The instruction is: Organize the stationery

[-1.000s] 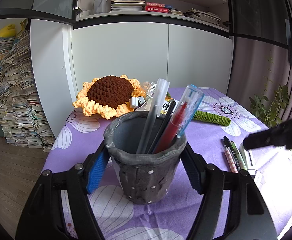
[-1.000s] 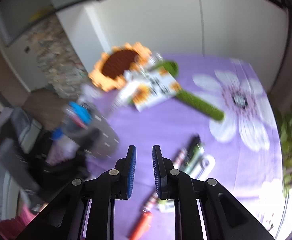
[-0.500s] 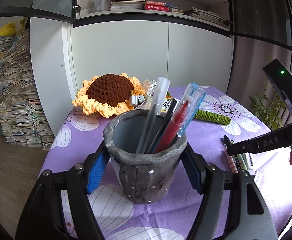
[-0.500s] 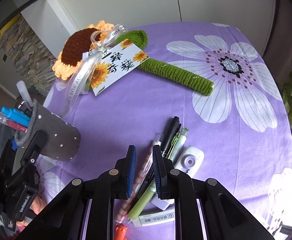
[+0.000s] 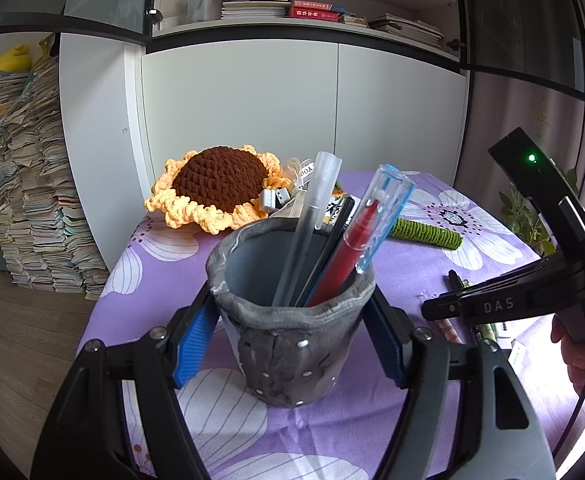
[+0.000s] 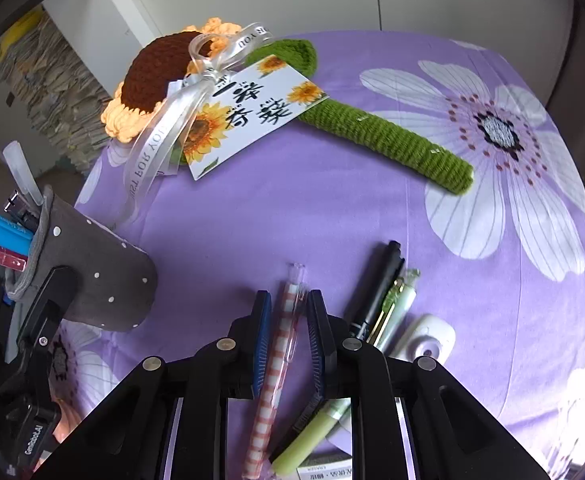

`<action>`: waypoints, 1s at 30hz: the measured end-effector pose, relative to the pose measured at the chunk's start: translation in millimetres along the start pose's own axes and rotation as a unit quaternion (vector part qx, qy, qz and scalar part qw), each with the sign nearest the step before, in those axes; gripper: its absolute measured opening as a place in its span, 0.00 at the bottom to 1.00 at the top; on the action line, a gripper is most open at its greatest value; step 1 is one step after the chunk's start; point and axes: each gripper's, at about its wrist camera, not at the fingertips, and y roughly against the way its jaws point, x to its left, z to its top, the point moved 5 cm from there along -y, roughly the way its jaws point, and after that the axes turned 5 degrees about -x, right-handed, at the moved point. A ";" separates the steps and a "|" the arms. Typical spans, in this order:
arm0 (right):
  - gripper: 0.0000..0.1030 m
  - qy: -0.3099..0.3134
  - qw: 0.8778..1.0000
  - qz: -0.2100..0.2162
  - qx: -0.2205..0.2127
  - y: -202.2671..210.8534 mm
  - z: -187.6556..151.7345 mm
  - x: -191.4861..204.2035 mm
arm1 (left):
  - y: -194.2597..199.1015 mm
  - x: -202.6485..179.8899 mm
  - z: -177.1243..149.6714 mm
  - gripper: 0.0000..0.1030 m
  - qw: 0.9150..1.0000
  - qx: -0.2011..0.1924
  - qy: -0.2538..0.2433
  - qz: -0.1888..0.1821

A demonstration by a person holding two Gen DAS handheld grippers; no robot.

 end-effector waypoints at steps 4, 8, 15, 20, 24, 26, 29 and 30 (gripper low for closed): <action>0.13 0.016 1.000 -0.009 -0.002 -1.6 1.9 5.7 | 0.1 0.0 0.0 0.68 1.000 0.000 0.000 0.000; 0.12 0.015 0.999 0.008 -0.028 13.2 2.1 12.7 | 0.1 0.0 0.1 0.68 1.000 0.000 0.000 0.000; 0.11 0.022 0.992 0.041 -0.114 81.7 8.0 30.8 | 0.2 0.0 0.1 0.68 1.000 0.000 0.000 0.000; 0.11 0.037 0.980 0.065 -0.185 134.4 16.5 51.7 | 0.2 0.0 0.2 0.68 1.000 0.000 0.000 0.000; 0.11 0.057 0.967 0.080 -0.233 168.6 28.8 69.4 | 0.4 -0.2 -0.1 0.68 1.000 0.000 0.000 0.000; 0.11 0.064 0.961 0.080 -0.255 183.1 37.7 76.1 | 0.2 -0.1 0.2 0.68 1.000 0.000 0.000 0.000; 0.11 0.074 0.955 0.087 -0.275 196.0 52.1 89.0 | -0.5 0.2 0.2 0.68 1.000 0.002 0.001 -0.001; 0.11 0.078 0.953 0.092 -0.278 199.2 55.1 93.2 | -0.7 0.1 -0.1 0.68 1.000 0.002 0.001 -0.001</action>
